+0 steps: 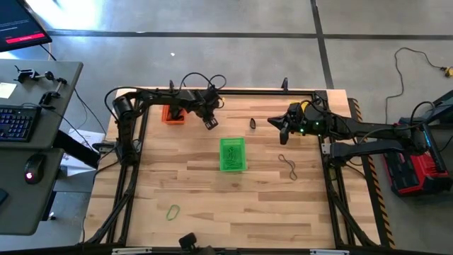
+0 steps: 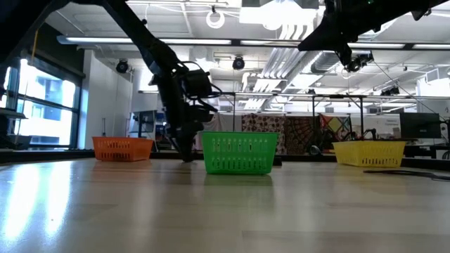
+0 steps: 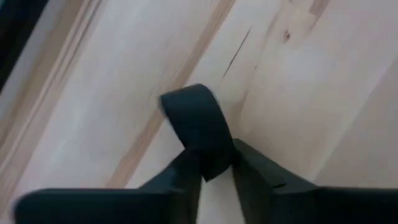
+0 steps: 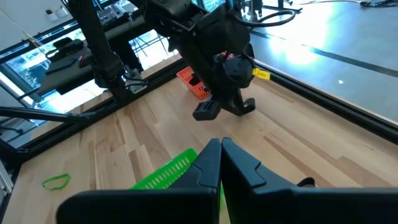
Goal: Sort rubber bands into baskets
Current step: Put the black rubber band into the orange bin
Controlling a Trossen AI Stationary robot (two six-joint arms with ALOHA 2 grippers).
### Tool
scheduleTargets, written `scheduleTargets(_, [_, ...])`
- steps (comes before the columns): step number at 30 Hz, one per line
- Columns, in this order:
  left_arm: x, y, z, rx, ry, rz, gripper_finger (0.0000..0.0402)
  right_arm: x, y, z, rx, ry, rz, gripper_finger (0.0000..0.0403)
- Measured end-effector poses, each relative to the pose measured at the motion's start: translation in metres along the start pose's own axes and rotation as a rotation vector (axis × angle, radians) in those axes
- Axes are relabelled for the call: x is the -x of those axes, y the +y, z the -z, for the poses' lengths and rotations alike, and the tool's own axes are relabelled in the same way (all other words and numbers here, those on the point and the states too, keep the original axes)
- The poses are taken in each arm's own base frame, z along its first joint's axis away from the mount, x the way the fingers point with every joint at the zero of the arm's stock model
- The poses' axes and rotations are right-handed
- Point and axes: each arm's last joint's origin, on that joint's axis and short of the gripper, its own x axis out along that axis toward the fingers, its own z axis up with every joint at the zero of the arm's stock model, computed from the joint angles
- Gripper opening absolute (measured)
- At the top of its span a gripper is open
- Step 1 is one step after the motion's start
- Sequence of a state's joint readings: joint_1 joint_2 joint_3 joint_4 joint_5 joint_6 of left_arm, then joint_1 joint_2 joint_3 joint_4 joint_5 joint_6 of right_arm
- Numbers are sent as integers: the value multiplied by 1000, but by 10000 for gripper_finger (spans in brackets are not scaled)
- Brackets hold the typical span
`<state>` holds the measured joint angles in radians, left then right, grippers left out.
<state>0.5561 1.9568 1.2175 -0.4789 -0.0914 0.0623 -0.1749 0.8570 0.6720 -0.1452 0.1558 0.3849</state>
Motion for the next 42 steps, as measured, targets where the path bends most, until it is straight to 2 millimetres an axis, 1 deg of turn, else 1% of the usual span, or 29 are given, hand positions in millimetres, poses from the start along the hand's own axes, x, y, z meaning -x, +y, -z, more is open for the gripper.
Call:
scheduleTargets(3, [1,0,-2,-29,-17,-1,21,0,0,0,0,0,0,0])
scheduleTargets(4, [3,-1,-2,-37,-19,-2,11,0,0,0,0,0,0,0])
scheduleTargets(7, [13,-2,-4,-65,-42,-5,9,0,0,0,0,0,0,0])
scheduleTargets(10, [28,-5,-6,-81,-78,1,4,0,0,0,1,2,0,0])
scheduleTargets(14, [57,-8,-6,-17,-121,31,3,0,0,0,2,4,1,0])
scheduleTargets(18, [89,-13,-1,83,-140,69,2,0,0,0,13,7,-5,0])
scheduleTargets(22, [119,-17,13,218,-98,86,1,0,0,1,41,9,-10,0])
scheduleTargets(26, [145,-14,32,356,-10,61,1,0,1,1,70,20,-33,0])
scheduleTargets(31, [168,-5,55,501,94,-5,1,0,1,1,81,28,-54,0])
scheduleTargets(33, [170,1,61,551,131,-25,1,0,1,1,81,29,-55,0])
scheduleTargets(36, [166,14,65,588,174,-51,1,0,1,1,81,29,-55,0])
scheduleTargets(39, [153,29,66,599,209,-49,1,0,1,1,80,29,-56,0])
scheduleTargets(42, [134,46,69,611,251,-13,1,0,1,2,73,29,-56,0])
